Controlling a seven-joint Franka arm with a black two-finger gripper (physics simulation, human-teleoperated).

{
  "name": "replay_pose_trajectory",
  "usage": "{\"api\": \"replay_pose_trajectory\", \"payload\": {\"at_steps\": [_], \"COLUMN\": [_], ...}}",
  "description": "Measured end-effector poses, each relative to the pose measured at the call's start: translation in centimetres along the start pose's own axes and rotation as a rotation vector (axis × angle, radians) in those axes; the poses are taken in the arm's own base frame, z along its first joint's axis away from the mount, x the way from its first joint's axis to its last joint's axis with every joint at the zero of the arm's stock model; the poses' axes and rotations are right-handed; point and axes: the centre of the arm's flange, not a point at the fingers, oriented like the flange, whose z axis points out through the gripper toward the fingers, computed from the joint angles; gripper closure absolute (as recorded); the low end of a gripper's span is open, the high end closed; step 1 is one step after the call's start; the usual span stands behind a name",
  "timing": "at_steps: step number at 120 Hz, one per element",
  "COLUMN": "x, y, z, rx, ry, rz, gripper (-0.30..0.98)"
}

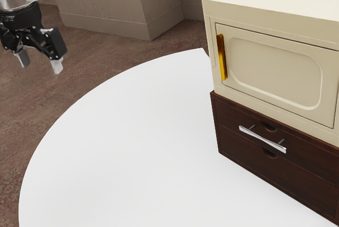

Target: Pull the drawer handle with one arm to open the drawer

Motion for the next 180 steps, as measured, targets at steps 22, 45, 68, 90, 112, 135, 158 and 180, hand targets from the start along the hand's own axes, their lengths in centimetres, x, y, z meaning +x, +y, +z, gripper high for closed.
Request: {"api": "replay_pose_trajectory", "payload": {"at_steps": [22,45,68,90,112,135,158,180], "x": [0.5,0.6,0.8,1.6,1.9,2.3,3.2,3.3], "y": [0.0,-0.2,3.9,7.2,9.4,11.7,13.2,14.0], "z": [-0.5,-0.8,-1.2,0.1,1.1,4.4,8.9,11.6], "rx": [0.003,0.001,0.001,0.009,0.017,0.034,0.048,0.054], "ry": [0.05,0.074,0.088,0.073,0.07,0.033,0.017,0.043], "rz": [0.001,0.0,0.082,0.146,0.189,0.244,0.316,0.386], "gripper": [0.0,0.0,0.0,0.0,0.0,0.0,0.0,0.0]}}
